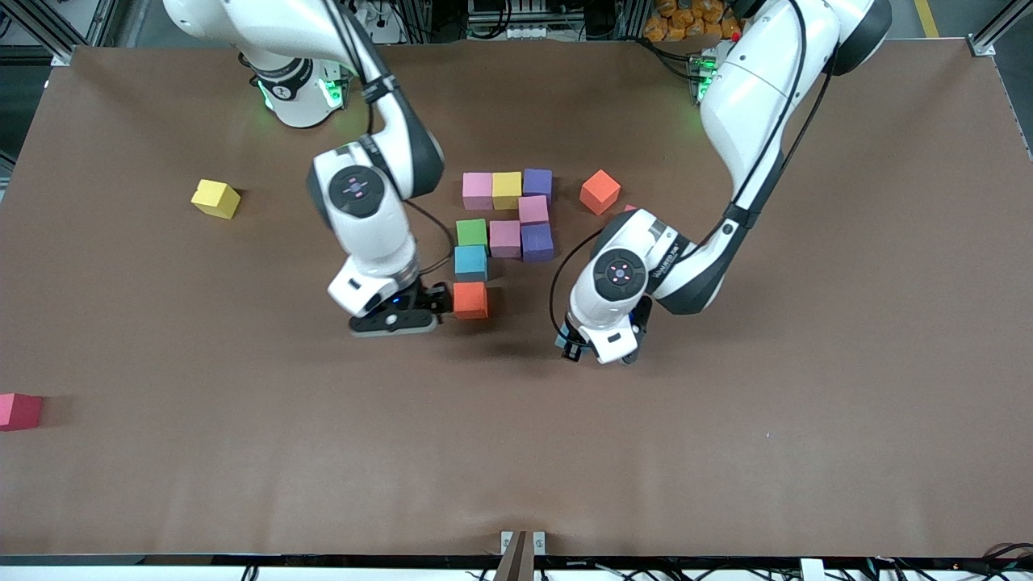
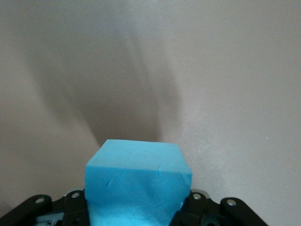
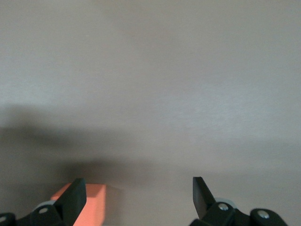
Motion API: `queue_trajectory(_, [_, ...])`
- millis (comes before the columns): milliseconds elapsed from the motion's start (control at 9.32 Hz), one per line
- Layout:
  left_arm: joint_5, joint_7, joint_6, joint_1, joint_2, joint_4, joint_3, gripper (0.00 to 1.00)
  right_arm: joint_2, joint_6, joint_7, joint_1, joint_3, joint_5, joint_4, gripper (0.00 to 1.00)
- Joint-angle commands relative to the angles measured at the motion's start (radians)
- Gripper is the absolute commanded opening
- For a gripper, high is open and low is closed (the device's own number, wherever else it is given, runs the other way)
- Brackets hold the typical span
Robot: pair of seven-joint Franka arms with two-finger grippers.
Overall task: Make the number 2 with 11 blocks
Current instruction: 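Carry the light blue cube to the cluster while the right gripper withdraws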
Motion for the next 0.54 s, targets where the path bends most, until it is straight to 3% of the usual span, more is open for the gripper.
queue_trajectory(0, [-0.004,-0.159,-0.033,-0.041,-0.006,-0.012,0.014,0.00,-0.034,-0.082,-0.087,-0.043,-0.009,-0.025,0.023,1.00])
queue_trajectory(429, [-0.006,-0.516,-0.050,-0.135,0.016,-0.016,0.015,0.00,-0.034,-0.225,-0.314,-0.115,-0.075,-0.017,0.105,1.00])
